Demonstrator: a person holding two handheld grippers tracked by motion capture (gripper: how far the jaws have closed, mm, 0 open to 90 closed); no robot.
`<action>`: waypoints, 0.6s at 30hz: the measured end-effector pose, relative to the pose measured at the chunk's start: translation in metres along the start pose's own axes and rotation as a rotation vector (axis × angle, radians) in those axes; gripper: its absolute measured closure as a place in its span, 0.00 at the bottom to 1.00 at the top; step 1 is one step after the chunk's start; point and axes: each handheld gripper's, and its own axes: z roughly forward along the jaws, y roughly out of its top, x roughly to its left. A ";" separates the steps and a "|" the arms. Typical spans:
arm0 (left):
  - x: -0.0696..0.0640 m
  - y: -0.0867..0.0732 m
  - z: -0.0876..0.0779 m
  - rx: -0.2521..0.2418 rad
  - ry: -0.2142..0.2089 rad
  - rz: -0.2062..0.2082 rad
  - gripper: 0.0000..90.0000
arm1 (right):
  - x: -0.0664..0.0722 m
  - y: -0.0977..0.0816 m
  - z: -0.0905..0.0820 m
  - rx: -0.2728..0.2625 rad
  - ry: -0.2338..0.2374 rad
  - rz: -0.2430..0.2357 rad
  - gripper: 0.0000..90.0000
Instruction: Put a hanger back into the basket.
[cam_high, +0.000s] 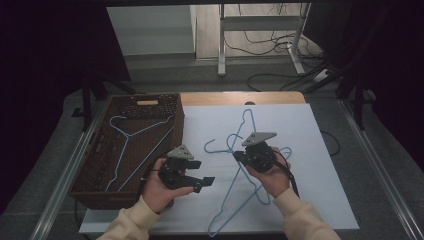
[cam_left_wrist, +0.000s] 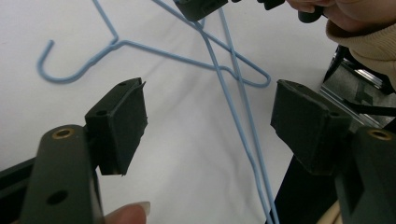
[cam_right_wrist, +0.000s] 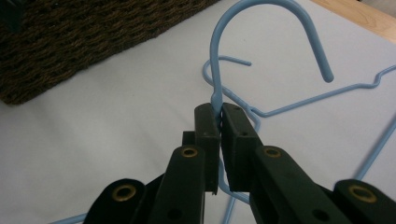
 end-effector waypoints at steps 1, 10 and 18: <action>-0.001 0.001 0.003 0.004 -0.003 -0.001 0.30 | 0.000 0.000 -0.001 -0.003 0.000 0.000 0.95; -0.007 0.003 0.026 0.031 -0.039 -0.008 0.31 | 0.000 0.000 -0.004 -0.014 -0.007 0.007 0.95; -0.015 0.007 0.063 0.088 -0.063 -0.029 0.36 | 0.000 0.001 -0.007 -0.026 -0.010 0.025 0.96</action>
